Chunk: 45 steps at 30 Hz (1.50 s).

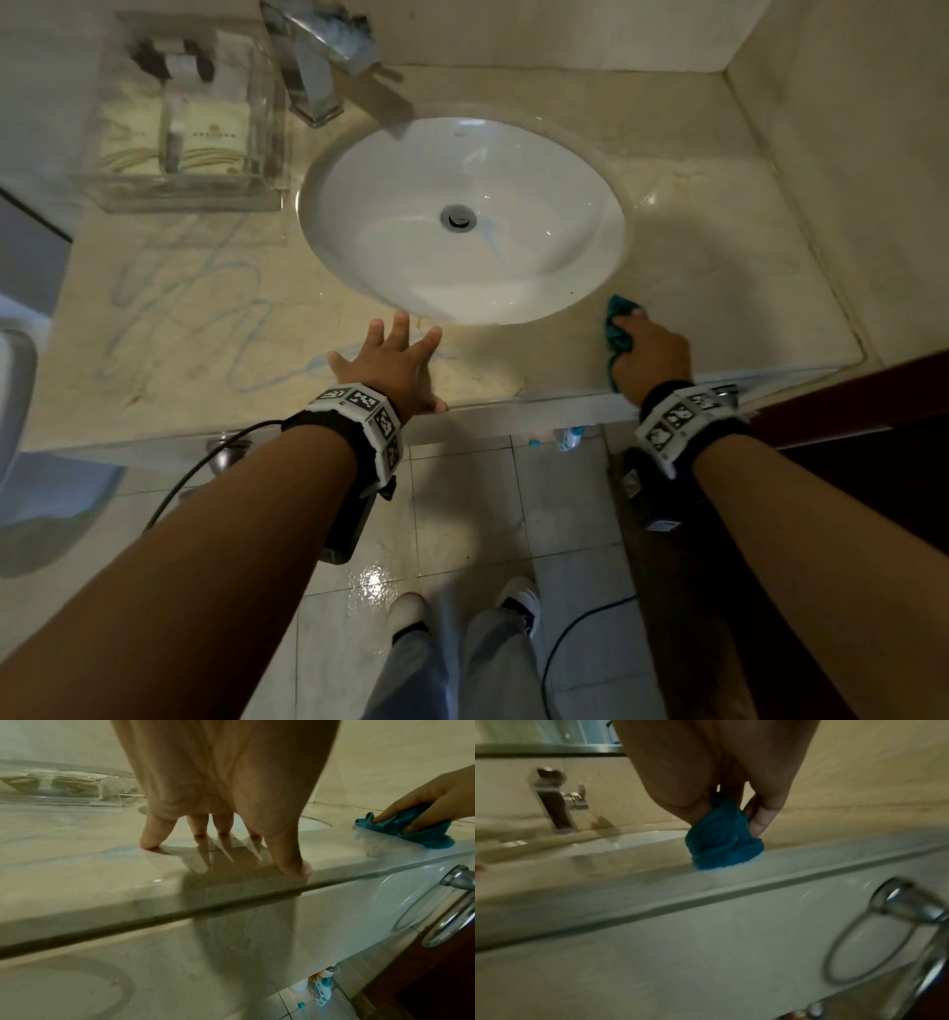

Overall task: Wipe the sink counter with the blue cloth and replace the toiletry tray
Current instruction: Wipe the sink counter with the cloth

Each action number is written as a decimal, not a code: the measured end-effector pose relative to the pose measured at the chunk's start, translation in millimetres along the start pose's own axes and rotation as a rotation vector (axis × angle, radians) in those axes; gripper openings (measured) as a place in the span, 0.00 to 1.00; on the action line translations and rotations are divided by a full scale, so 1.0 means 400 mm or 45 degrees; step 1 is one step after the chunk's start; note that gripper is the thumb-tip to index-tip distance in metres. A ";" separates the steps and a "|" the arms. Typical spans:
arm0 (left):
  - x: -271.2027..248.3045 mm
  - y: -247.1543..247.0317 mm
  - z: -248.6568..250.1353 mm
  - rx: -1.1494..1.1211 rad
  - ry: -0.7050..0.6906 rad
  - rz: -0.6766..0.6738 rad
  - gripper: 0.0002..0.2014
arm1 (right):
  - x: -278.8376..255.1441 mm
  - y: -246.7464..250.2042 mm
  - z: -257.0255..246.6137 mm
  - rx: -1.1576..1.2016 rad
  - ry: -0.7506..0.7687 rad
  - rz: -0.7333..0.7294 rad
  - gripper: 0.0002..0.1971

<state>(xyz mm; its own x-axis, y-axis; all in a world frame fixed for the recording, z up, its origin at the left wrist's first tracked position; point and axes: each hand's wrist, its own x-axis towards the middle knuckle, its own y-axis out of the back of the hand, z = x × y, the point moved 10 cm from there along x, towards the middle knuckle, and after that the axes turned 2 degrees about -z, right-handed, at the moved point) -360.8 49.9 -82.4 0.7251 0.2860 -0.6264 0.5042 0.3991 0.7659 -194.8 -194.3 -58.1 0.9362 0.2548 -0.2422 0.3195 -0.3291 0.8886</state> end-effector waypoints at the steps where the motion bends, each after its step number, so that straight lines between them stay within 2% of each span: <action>1: 0.000 0.001 0.000 -0.002 -0.001 0.000 0.49 | -0.020 -0.030 -0.037 0.036 0.044 -0.002 0.24; 5: -0.003 0.003 0.002 0.003 0.005 -0.002 0.50 | -0.122 -0.161 -0.246 0.042 0.424 -0.093 0.22; 9: -0.001 0.003 0.001 0.023 0.019 0.000 0.49 | -0.138 -0.185 -0.312 0.228 0.524 -0.239 0.22; 12: 0.000 0.002 0.002 0.043 0.010 0.004 0.48 | -0.091 -0.097 -0.265 0.374 0.466 -0.224 0.22; 16: 0.000 -0.001 -0.001 0.036 0.023 -0.004 0.49 | 0.044 0.061 -0.057 0.234 0.190 0.042 0.25; 19: 0.002 -0.001 -0.002 0.024 0.029 -0.016 0.49 | 0.097 0.081 0.069 0.066 -0.007 0.074 0.26; 21: 0.004 -0.001 -0.001 0.019 0.031 -0.019 0.49 | 0.078 0.053 0.067 0.023 -0.048 0.082 0.26; 23: 0.006 0.000 -0.003 0.012 0.036 -0.017 0.49 | 0.031 -0.003 -0.018 0.032 0.062 0.038 0.26; 27: 0.008 -0.004 -0.007 -0.009 0.052 -0.016 0.49 | -0.100 -0.136 -0.295 -0.161 0.558 -0.214 0.28; 28: 0.006 -0.004 -0.006 -0.017 0.062 -0.018 0.49 | -0.124 -0.162 -0.337 -0.219 0.638 -0.264 0.28; 30: 0.002 -0.004 -0.003 -0.027 0.075 -0.019 0.49 | -0.137 -0.186 -0.365 -0.219 0.680 -0.327 0.28; 32: 0.001 -0.004 -0.003 -0.035 0.071 -0.021 0.50 | -0.119 -0.181 -0.335 -0.080 0.680 -0.350 0.28; 34: 0.003 -0.004 -0.005 -0.044 0.057 -0.020 0.50 | -0.081 -0.144 -0.265 0.008 0.617 -0.295 0.26; 37: 0.004 -0.005 -0.006 -0.031 0.040 -0.022 0.50 | -0.023 -0.069 -0.131 0.083 0.360 -0.146 0.27; 39: 0.007 -0.007 -0.009 -0.017 0.027 -0.027 0.50 | -0.017 -0.052 -0.093 0.080 0.228 -0.077 0.28; 42: 0.009 -0.005 -0.008 -0.006 -0.011 -0.001 0.49 | -0.047 -0.077 -0.143 0.018 0.176 -0.026 0.28; 45: 0.004 0.007 -0.006 0.055 -0.055 0.040 0.48 | -0.124 -0.147 -0.277 -0.083 0.318 -0.087 0.27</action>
<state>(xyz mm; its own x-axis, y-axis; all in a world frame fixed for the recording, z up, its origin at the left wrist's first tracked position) -359.4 53.7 -81.7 0.7601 0.2597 -0.5956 0.4999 0.3519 0.7914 -276.4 -86.9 -55.3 0.8450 0.4935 -0.2058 0.3629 -0.2467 0.8986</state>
